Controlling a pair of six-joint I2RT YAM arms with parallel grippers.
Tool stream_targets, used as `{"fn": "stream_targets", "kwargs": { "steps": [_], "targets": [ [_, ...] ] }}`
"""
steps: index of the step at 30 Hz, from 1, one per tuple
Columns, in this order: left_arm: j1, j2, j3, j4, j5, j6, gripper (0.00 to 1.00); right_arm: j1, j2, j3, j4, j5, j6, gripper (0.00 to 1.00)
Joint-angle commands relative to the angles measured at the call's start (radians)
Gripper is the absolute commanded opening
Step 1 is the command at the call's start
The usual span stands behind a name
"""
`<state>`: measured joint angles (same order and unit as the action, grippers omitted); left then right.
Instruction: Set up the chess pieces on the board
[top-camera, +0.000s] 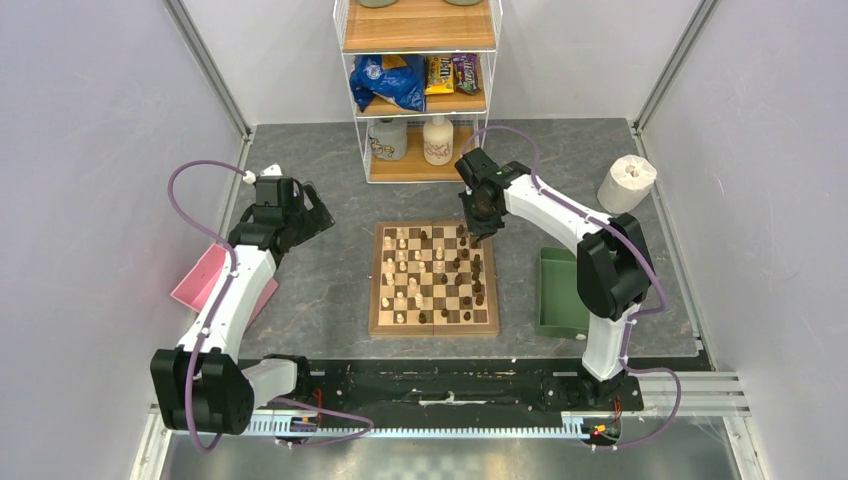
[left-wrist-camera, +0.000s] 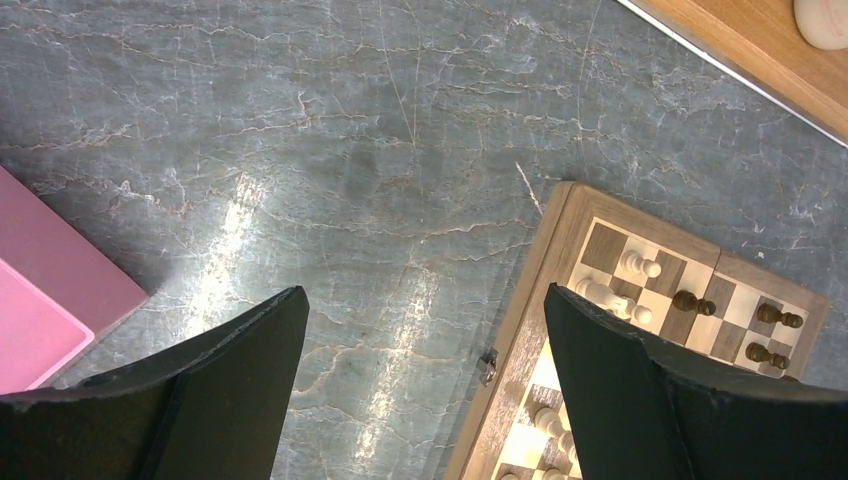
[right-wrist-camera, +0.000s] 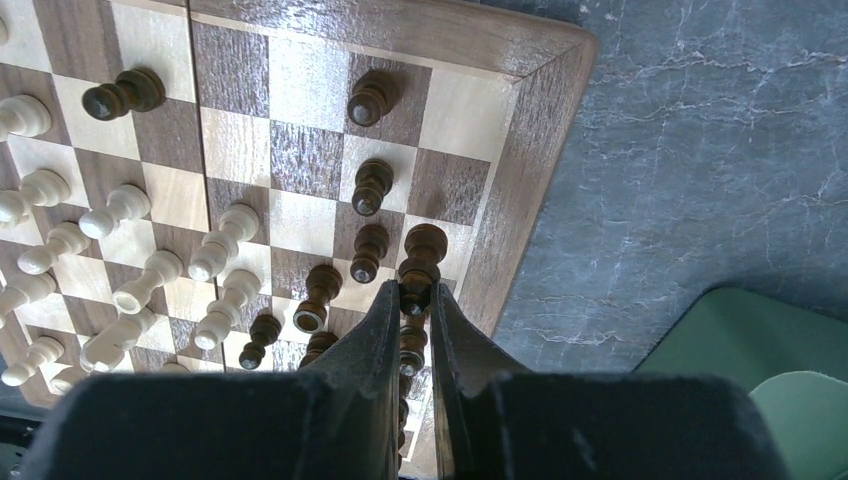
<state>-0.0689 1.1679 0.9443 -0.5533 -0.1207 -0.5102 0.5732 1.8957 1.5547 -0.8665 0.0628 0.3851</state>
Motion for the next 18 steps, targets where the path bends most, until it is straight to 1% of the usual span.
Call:
{"fn": "stream_targets", "kwargs": {
  "steps": [1, 8, 18],
  "targets": [
    [0.001, -0.003, 0.036, -0.007, 0.026, 0.026, 0.95, -0.009, -0.005, -0.023, 0.02, -0.029, 0.013, 0.12],
    [0.001, 0.004, 0.028, -0.002, 0.037, 0.022, 0.95, -0.012, 0.004, -0.052, 0.043, -0.039, 0.02, 0.13],
    [0.001, 0.005, 0.022, 0.0, 0.036, 0.021, 0.95, -0.012, -0.003, -0.07, 0.05, -0.058, 0.019, 0.16]
  ]
}}
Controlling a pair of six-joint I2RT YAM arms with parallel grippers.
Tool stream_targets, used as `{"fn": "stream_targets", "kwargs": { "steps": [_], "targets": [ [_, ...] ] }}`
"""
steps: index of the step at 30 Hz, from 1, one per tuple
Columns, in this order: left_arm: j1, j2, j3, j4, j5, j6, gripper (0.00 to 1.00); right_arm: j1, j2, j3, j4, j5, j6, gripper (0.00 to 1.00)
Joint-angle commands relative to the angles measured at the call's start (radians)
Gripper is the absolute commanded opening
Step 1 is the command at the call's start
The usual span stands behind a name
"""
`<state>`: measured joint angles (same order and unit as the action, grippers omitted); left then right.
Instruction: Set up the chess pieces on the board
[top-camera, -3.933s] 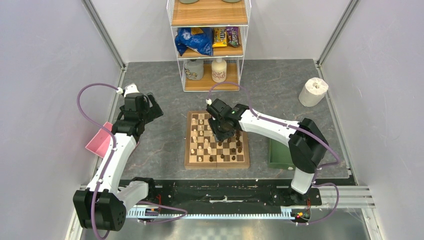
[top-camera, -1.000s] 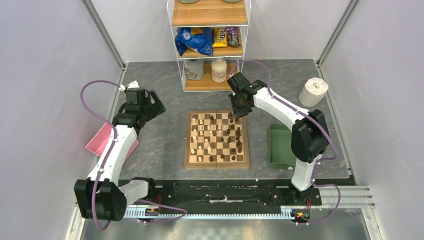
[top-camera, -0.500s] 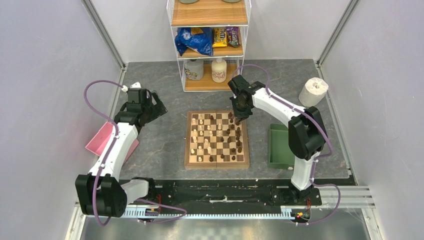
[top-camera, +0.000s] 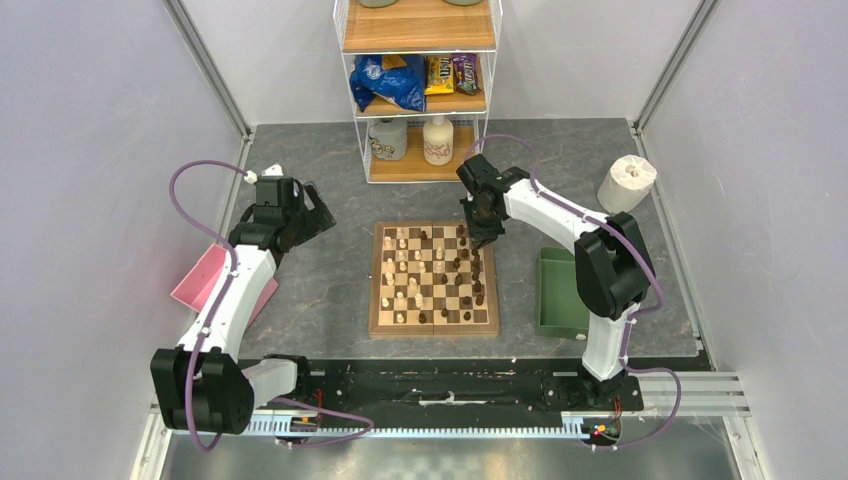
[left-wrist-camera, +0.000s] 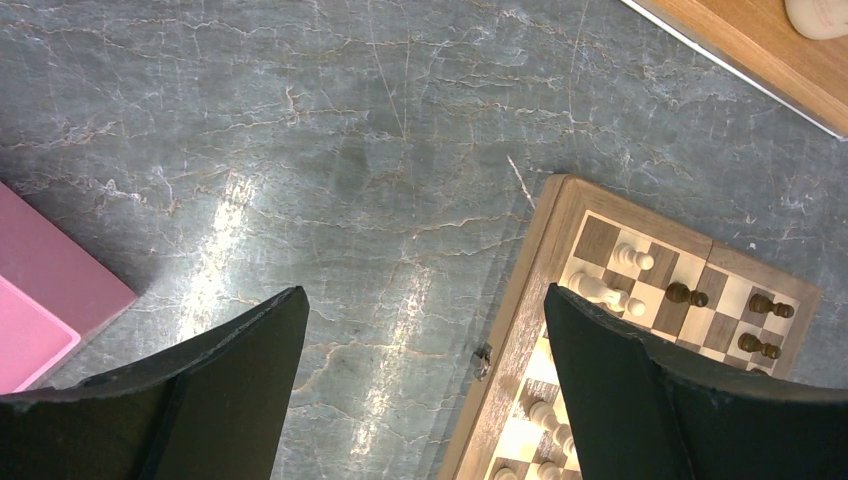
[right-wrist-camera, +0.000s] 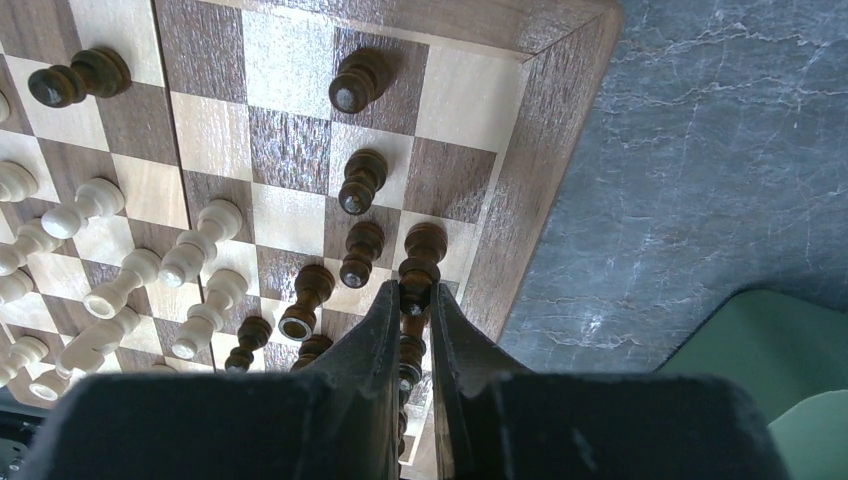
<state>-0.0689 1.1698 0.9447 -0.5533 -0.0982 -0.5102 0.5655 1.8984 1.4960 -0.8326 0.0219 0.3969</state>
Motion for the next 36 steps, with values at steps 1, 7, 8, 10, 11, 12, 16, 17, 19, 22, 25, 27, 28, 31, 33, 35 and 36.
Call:
{"fn": "stream_targets", "kwargs": {
  "steps": [1, 7, 8, 10, 11, 12, 16, 17, 19, 22, 25, 27, 28, 31, 33, 35, 36],
  "targets": [
    [0.001, 0.004, 0.02, -0.001, 0.014, 0.02, 0.95, -0.004, -0.008, -0.013, 0.015, -0.019, 0.009, 0.16],
    [0.001, 0.004, 0.017, 0.001, 0.02, 0.019, 0.95, -0.005, -0.011, -0.023, 0.015, -0.017, 0.012, 0.22],
    [0.001, 0.004, 0.015, 0.001, 0.021, 0.019, 0.95, -0.004, -0.012, -0.022, 0.015, -0.015, 0.011, 0.25],
    [0.0, 0.005, 0.014, 0.001, 0.022, 0.017, 0.95, -0.004, -0.014, -0.015, 0.013, -0.022, 0.008, 0.29],
    [0.001, 0.005, 0.014, 0.001, 0.022, 0.018, 0.95, -0.005, -0.016, -0.009, 0.014, -0.028, 0.006, 0.3],
    [0.001, 0.005, 0.013, 0.001, 0.023, 0.019, 0.95, -0.005, -0.017, -0.001, 0.012, -0.028, 0.004, 0.31],
    [0.001, 0.007, 0.017, 0.001, 0.029, 0.019, 0.95, -0.005, -0.012, 0.055, -0.013, 0.014, -0.012, 0.36],
    [0.001, 0.007, 0.02, -0.001, 0.033, 0.02, 0.95, -0.006, -0.011, 0.071, -0.02, 0.02, -0.017, 0.38],
    [0.001, 0.007, 0.02, -0.003, 0.036, 0.019, 0.95, -0.006, -0.011, 0.102, -0.036, 0.034, -0.025, 0.4],
    [0.001, 0.005, 0.019, -0.005, 0.034, 0.02, 0.95, -0.005, -0.021, 0.14, -0.051, 0.032, -0.035, 0.43],
    [0.0, 0.005, 0.016, -0.005, 0.036, 0.018, 0.95, -0.006, -0.048, 0.157, -0.053, 0.019, -0.038, 0.48],
    [0.0, 0.006, 0.016, -0.005, 0.035, 0.019, 0.95, 0.001, -0.067, 0.158, -0.062, 0.011, -0.038, 0.49],
    [0.001, 0.007, 0.017, -0.005, 0.038, 0.019, 0.95, 0.007, -0.076, 0.155, -0.066, 0.008, -0.037, 0.5],
    [0.001, 0.004, 0.019, -0.005, 0.039, 0.021, 0.95, 0.045, -0.118, 0.129, -0.068, -0.018, -0.015, 0.51],
    [0.001, 0.004, 0.019, -0.005, 0.038, 0.022, 0.95, 0.083, -0.142, 0.105, -0.068, -0.019, 0.003, 0.51],
    [0.001, 0.005, 0.019, -0.005, 0.037, 0.022, 0.95, 0.118, -0.158, 0.083, -0.068, -0.02, 0.021, 0.51],
    [0.001, 0.005, 0.017, -0.005, 0.038, 0.02, 0.95, 0.132, -0.165, 0.07, -0.069, -0.019, 0.03, 0.51]
  ]
}}
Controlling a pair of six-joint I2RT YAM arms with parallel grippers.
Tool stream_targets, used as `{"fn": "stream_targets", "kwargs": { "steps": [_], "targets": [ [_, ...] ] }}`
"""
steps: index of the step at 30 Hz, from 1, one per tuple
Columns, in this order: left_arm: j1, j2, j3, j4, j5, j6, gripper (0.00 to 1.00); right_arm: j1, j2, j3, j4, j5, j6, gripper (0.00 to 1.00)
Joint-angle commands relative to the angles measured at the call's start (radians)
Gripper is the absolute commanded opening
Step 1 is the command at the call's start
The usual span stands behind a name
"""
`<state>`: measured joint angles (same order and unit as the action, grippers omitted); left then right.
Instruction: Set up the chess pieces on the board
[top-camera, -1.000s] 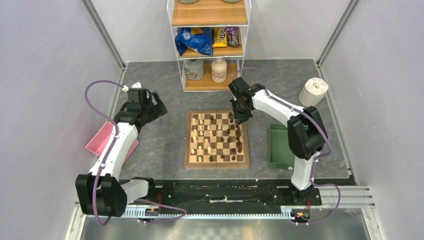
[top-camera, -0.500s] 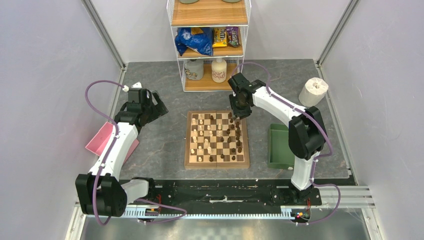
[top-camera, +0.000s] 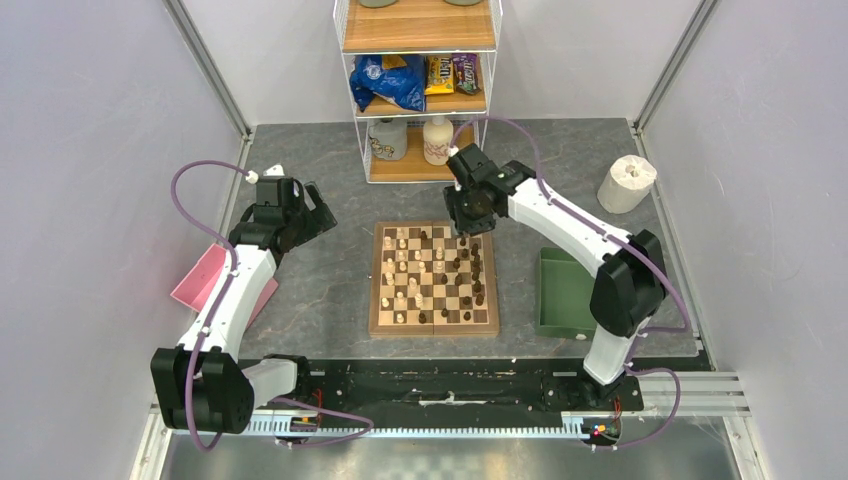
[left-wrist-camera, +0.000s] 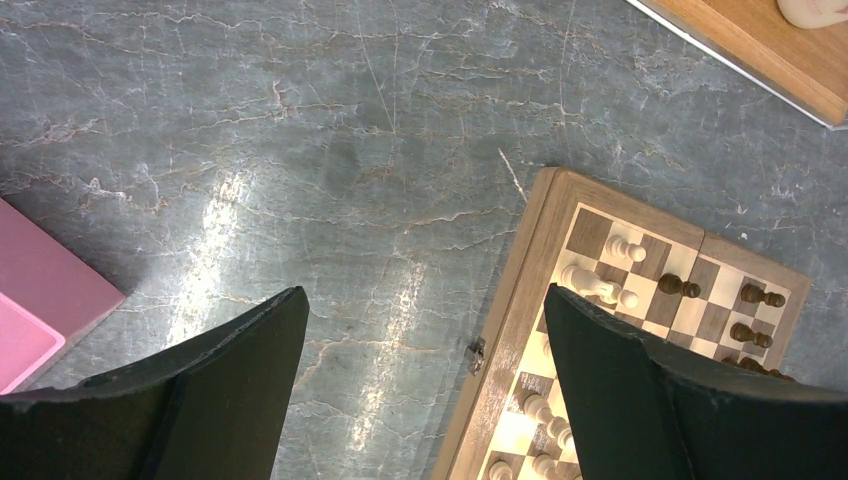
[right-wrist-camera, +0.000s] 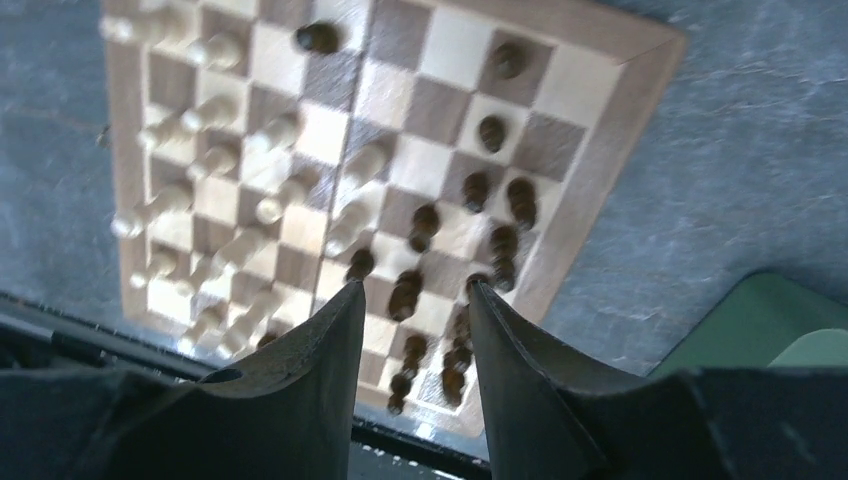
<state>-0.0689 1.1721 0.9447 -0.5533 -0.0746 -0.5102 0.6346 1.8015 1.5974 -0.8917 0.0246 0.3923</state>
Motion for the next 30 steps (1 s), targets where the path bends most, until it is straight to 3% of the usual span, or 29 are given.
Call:
{"fn": "stream_targets", "kwargs": {
  "steps": [1, 10, 30],
  "targets": [
    [0.0, 0.003, 0.017, -0.004, 0.015, 0.019, 0.95, 0.072, -0.073, -0.049, -0.008, -0.022, 0.04, 0.51],
    [0.001, 0.007, 0.017, -0.002, 0.021, 0.022, 0.95, 0.109, -0.04, -0.147, 0.006, -0.059, 0.068, 0.49],
    [0.0, 0.011, 0.021, -0.005, 0.002, 0.025, 0.95, 0.111, 0.045, -0.172, 0.028, -0.079, 0.047, 0.44]
  ]
}}
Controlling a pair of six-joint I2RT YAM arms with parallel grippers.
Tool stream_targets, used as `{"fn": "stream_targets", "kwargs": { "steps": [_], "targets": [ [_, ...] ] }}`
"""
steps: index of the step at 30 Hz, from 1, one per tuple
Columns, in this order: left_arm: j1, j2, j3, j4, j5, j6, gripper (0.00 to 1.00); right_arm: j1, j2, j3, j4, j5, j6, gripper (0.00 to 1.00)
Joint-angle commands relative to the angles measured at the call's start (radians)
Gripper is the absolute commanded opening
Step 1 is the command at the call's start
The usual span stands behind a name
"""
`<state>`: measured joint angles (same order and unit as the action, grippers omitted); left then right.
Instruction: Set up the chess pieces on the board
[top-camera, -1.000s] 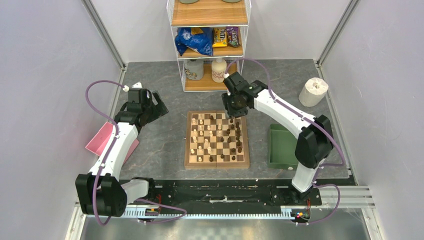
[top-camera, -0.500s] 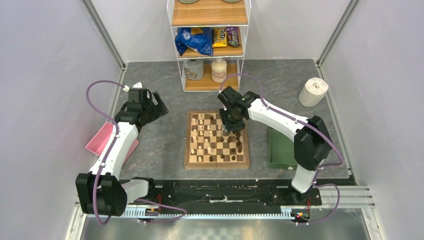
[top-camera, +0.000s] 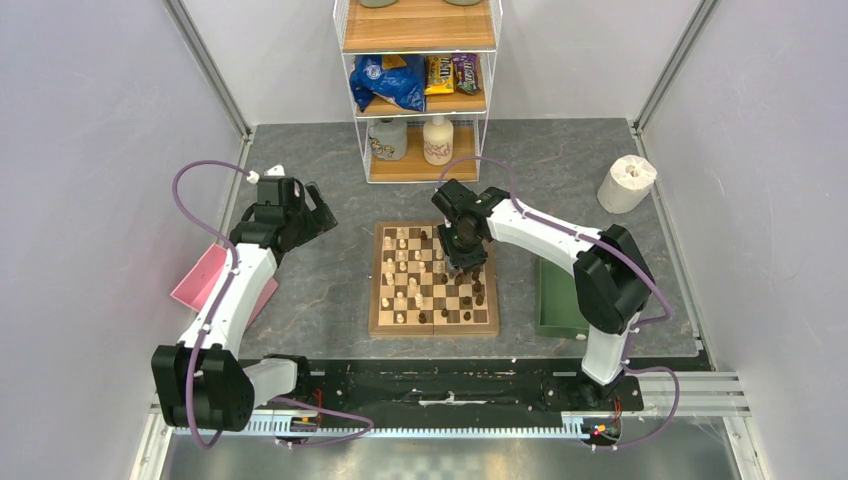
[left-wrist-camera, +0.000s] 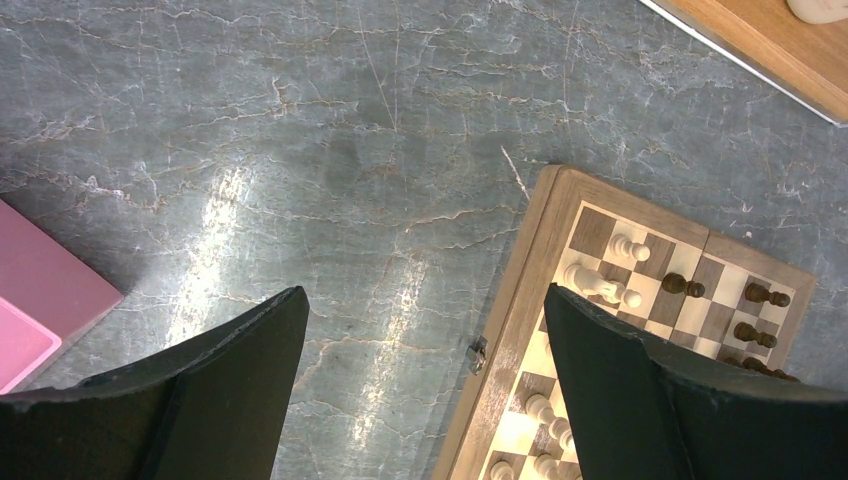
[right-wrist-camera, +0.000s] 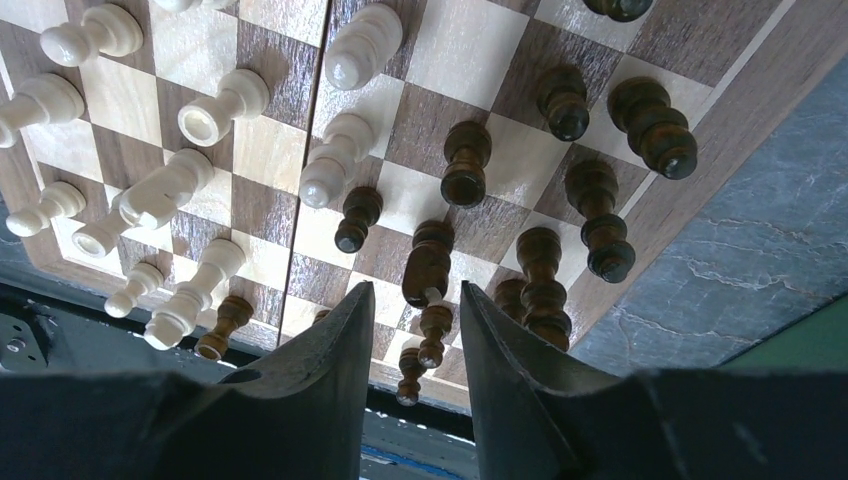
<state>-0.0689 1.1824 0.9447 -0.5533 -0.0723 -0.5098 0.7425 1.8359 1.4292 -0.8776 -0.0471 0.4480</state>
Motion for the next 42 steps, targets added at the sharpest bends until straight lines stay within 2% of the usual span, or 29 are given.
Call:
{"fn": "stream_targets", "kwargs": {
  "steps": [1, 6, 24, 30, 32, 42],
  "targets": [
    [0.001, 0.002, 0.022, -0.005, 0.0, 0.025, 0.95, 0.002, 0.011, -0.005, 0.015, -0.005, -0.008, 0.44],
    [0.0, 0.009, 0.026, -0.005, 0.002, 0.025, 0.95, 0.003, 0.021, -0.007, 0.019, -0.009, -0.009, 0.4],
    [0.0, 0.007, 0.02, -0.005, 0.0, 0.024, 0.95, 0.003, 0.039, 0.0, 0.008, -0.022, -0.028, 0.39],
    [0.0, 0.006, 0.019, -0.004, -0.001, 0.025, 0.95, 0.003, 0.032, 0.012, 0.0, -0.021, -0.031, 0.21],
    [0.001, 0.004, 0.019, -0.005, 0.001, 0.025, 0.95, 0.003, 0.024, 0.035, -0.024, -0.018, -0.037, 0.18],
    [0.001, -0.007, 0.017, -0.007, 0.005, 0.026, 0.95, -0.025, -0.102, 0.215, -0.142, 0.081, -0.061, 0.17]
  ]
}}
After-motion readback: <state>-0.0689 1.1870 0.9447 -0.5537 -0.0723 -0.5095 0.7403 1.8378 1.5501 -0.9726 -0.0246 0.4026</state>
